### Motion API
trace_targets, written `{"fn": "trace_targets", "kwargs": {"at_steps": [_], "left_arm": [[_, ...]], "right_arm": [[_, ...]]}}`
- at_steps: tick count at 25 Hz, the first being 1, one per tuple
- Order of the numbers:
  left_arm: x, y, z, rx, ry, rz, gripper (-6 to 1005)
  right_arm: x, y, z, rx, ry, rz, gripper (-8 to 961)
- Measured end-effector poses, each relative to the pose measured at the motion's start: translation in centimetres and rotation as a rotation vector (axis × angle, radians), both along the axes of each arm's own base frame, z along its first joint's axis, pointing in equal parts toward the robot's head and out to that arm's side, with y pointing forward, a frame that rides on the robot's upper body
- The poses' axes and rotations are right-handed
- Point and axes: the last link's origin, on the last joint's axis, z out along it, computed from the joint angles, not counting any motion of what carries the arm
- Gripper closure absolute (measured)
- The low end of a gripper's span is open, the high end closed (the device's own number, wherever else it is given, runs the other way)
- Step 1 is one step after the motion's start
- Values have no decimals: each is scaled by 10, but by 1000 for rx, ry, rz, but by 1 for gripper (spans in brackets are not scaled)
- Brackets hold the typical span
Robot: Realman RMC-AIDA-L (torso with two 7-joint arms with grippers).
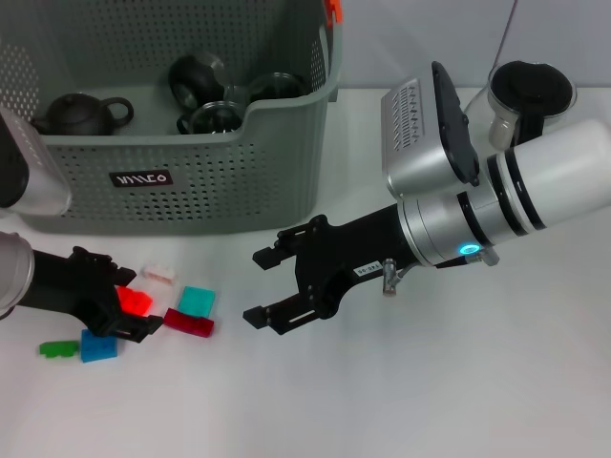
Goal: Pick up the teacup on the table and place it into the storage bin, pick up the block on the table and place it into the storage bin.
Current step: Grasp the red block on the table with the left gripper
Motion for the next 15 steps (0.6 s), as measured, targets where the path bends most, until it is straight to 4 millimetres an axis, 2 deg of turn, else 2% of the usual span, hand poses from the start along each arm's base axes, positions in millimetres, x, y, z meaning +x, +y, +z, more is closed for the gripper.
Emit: {"fn": "trace_targets", "kwargs": {"at_steps": [12,15], "left_arm": [[0,2,-2,4,19,-16,318],[0,2,-3,2,29,-21,435]], "right_arm": [[-1,1,0,8,4,-3,146],[-2,3,0,15,10,-7,147]]}}
